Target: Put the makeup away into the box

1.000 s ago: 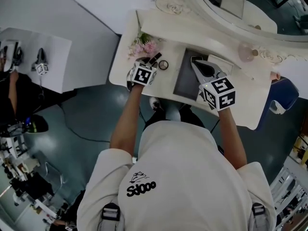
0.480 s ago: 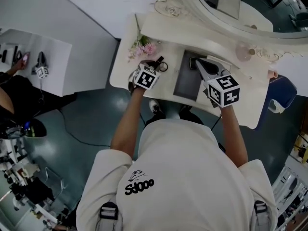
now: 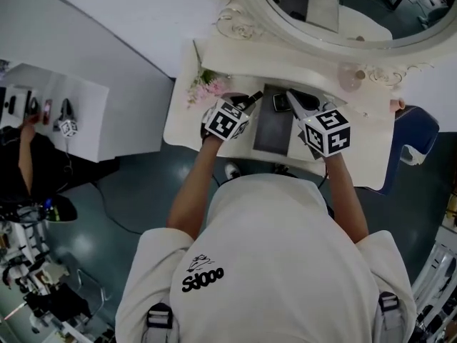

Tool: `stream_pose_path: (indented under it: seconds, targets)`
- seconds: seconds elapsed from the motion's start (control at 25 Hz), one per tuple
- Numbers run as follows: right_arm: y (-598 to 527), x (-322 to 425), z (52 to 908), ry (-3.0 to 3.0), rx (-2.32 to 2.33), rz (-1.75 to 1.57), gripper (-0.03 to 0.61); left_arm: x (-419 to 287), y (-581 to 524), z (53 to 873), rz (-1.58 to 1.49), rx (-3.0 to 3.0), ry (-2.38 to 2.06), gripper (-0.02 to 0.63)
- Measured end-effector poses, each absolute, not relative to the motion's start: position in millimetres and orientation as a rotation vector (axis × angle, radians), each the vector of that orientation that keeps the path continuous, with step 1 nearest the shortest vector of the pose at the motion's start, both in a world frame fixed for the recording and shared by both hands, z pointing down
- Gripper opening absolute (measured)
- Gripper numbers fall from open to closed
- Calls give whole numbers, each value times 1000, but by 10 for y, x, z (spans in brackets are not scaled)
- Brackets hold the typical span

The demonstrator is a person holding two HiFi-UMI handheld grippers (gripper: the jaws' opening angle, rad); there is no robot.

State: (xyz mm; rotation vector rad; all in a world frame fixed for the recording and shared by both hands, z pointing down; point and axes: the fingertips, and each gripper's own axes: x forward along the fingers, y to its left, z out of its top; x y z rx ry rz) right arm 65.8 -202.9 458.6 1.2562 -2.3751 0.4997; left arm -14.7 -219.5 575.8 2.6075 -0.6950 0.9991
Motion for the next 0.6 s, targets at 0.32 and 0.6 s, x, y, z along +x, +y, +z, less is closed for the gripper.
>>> stream_pose_path:
  seconds: [0.32,0.6]
  targets:
    - [-1789,935,4790,-2278,1317,500,2,541,-1693,5971,1180,2706,-212,115]
    - [-1456,1196,4962,-2186,1436,588,2,800,-1440,6437,1413,2660,18,115]
